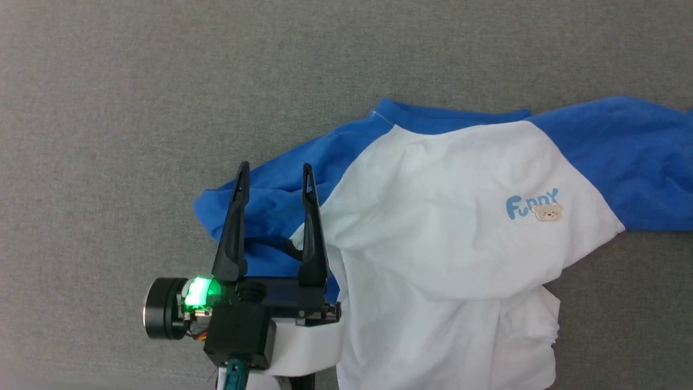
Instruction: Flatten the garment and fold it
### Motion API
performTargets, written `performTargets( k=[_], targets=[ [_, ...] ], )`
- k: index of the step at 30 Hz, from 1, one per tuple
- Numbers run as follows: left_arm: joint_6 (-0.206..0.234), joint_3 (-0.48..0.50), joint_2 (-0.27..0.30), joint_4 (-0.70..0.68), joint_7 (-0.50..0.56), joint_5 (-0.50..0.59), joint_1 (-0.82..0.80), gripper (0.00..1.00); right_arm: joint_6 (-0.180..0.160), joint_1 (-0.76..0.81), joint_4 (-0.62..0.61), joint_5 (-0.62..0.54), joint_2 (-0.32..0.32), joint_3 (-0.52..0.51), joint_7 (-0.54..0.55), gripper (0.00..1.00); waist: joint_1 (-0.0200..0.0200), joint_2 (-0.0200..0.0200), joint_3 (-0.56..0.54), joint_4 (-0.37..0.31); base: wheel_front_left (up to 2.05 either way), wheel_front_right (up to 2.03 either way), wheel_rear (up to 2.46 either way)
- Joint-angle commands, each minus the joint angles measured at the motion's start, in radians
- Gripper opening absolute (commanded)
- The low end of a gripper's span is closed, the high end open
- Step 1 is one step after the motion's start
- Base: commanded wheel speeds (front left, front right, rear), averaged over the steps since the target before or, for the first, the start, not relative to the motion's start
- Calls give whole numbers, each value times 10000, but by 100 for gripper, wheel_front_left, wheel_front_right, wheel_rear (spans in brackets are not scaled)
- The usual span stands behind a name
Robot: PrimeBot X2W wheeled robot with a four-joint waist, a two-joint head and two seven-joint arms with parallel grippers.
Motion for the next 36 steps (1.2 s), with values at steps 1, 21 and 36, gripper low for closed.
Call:
performTargets(
  k=[1,21,36],
  targets=[
    [-55,49,-47,20,-47,133,-158,100,-9,-242,39,81,-71,121,-285,0,-1,-1,-17,-62,0,0,0],
    [-586,839,-221,23,-47,-333,738,100,-9,4824,-3551,360,1291,-2509,781,0,-1,-1,-1209,-530,0,0,0],
    [-988,1290,-6,77,-47,-563,1467,100,-9,3630,-5748,-579,2351,-1899,-2412,100,-1,-1,-2059,-761,0,0,0]
  ],
)
